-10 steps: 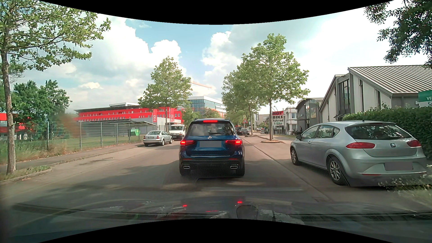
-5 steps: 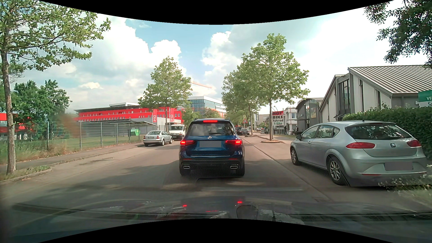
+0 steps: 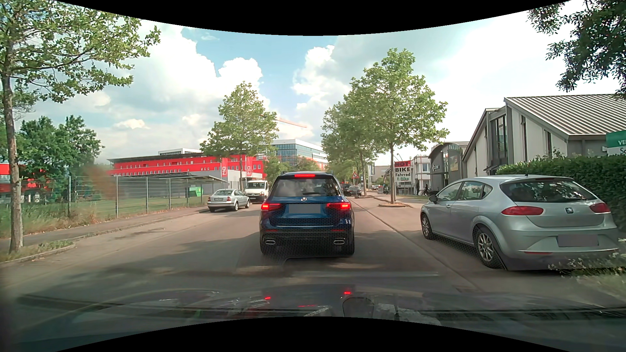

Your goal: Follow the waypoints while adhering to traffic rules and regulations

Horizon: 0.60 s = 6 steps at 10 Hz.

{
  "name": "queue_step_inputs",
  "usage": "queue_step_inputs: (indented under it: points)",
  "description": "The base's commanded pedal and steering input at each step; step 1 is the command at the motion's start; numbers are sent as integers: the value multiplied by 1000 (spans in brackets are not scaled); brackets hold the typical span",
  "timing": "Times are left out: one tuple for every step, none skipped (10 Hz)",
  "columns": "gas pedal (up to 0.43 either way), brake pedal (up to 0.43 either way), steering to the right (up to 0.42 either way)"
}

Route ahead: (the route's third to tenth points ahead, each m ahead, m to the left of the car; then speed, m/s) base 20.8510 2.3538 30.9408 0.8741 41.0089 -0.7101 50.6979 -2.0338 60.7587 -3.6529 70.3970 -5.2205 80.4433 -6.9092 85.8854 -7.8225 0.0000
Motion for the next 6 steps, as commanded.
queue_step_inputs:
  points:
    - [0, 268, -5]
    - [0, 268, -5]
    - [0, 268, -5]
    - [0, 268, -5]
    - [0, 268, -5]
    - [0, 268, -5]
